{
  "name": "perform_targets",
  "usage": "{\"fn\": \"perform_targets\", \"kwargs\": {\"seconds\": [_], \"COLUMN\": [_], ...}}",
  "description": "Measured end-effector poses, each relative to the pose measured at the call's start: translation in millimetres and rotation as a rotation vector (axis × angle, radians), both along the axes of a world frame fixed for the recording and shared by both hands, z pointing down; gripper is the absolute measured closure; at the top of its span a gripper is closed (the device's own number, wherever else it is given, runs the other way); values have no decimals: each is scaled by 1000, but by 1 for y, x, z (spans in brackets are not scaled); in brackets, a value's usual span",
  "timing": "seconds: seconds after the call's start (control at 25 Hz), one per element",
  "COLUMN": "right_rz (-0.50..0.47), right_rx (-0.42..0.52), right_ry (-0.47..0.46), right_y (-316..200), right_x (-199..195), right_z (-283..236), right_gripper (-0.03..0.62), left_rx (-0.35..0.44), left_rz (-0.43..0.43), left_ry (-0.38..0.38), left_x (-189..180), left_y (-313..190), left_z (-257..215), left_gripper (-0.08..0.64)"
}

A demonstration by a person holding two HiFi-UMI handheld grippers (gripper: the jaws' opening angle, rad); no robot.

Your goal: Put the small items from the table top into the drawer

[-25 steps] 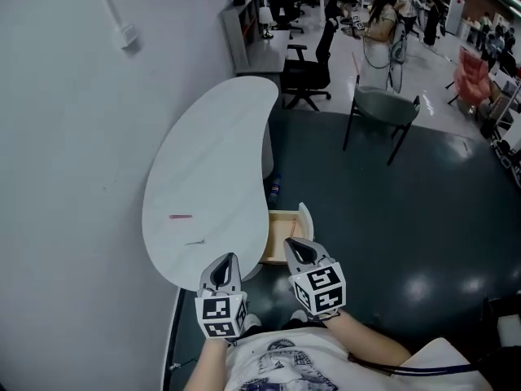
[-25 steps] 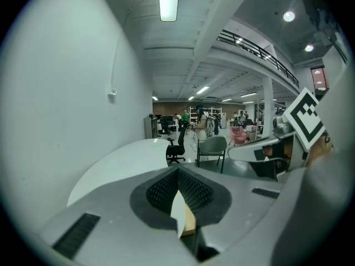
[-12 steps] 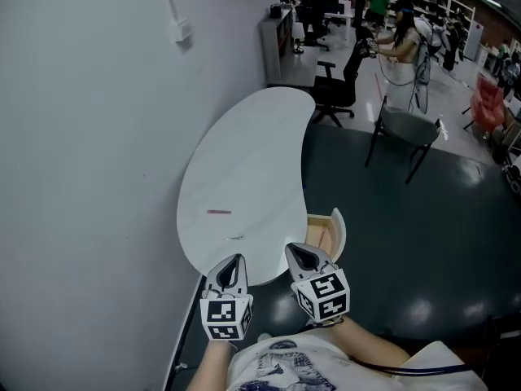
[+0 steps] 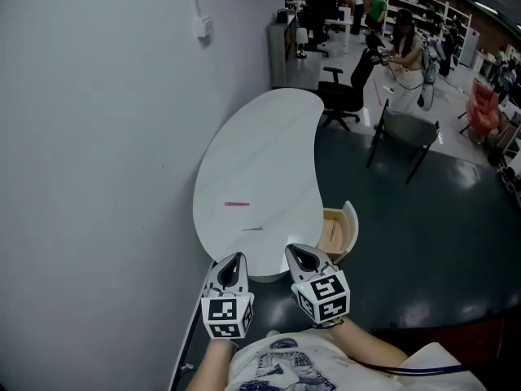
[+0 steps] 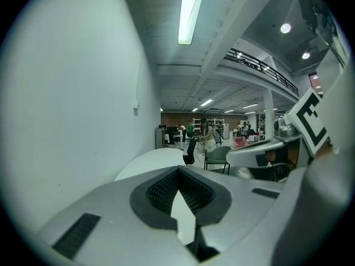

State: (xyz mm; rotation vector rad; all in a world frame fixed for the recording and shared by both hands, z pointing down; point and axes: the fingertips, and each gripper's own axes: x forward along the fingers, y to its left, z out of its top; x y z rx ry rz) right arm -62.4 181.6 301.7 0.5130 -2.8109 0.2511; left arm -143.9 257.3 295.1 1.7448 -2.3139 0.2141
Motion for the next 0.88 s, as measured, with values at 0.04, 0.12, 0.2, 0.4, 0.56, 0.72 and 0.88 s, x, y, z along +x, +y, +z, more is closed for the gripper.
{"fn": "perform_targets", "kwargs": {"seconds": [0.04, 0.12, 0.2, 0.4, 0.56, 0.72, 0.88], "right_rz": [2, 6, 8, 14, 18, 32, 29], "right_rx": [1, 3, 7, 11, 5, -3, -18], "right_ry": [2, 8, 12, 19, 28, 27, 44], "right_y": [4, 10, 14, 17, 17, 23, 35], "right_x": [-2, -5, -8, -12, -17, -23, -30], "right_z": [1, 2, 2, 2, 5, 9, 19], "right_gripper": [571, 571, 571, 571, 571, 571, 571], "left_rx": [1, 4, 7, 21, 24, 3, -20], "left_rz": [2, 4, 6, 11, 6, 2, -14], "left_ry": [2, 6, 7, 18, 23, 26, 41], "left_x": [-3, -6, -9, -14, -20, -27, -36], "left_y": [4, 11, 15, 17, 19, 28, 38], "left_z": [1, 2, 2, 1, 3, 9, 21], "left_gripper": [526, 526, 526, 526, 526, 526, 526]}}
